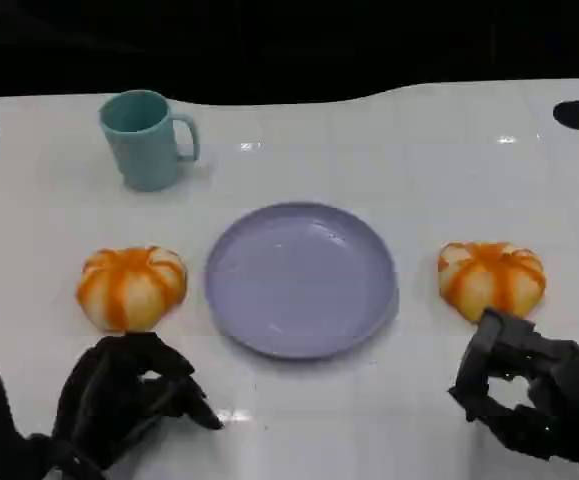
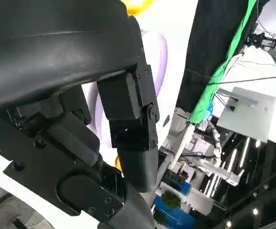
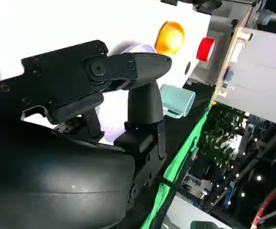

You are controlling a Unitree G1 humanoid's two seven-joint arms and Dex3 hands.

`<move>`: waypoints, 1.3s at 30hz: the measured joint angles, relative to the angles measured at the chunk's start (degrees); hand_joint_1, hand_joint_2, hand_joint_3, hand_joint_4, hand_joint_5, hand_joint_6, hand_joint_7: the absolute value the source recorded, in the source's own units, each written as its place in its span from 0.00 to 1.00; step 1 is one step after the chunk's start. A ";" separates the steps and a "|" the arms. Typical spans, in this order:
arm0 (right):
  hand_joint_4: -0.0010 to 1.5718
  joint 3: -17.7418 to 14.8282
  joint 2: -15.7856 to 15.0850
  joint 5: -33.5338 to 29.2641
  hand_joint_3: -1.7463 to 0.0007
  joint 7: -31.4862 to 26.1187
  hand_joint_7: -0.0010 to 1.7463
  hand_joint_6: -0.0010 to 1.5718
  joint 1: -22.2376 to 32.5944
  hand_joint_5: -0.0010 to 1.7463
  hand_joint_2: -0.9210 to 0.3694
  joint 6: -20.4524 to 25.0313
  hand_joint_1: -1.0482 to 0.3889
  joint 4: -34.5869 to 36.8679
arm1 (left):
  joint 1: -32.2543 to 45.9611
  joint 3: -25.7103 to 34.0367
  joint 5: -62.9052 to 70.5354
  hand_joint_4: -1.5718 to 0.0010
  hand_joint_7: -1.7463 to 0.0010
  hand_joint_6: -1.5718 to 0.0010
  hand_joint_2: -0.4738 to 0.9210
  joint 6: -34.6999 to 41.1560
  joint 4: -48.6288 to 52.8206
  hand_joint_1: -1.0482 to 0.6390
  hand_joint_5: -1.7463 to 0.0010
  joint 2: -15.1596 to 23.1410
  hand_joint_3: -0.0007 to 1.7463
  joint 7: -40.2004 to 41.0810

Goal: Grasp the bread from the table and place it into the plate.

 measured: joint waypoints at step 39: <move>0.30 -0.28 0.51 3.70 0.85 1.06 0.61 0.28 0.16 0.86 0.00 0.90 0.43 -1.97 | -0.02 0.00 0.00 0.00 0.80 0.00 0.77 -0.19 0.36 0.00 0.66 0.00 0.00 -0.01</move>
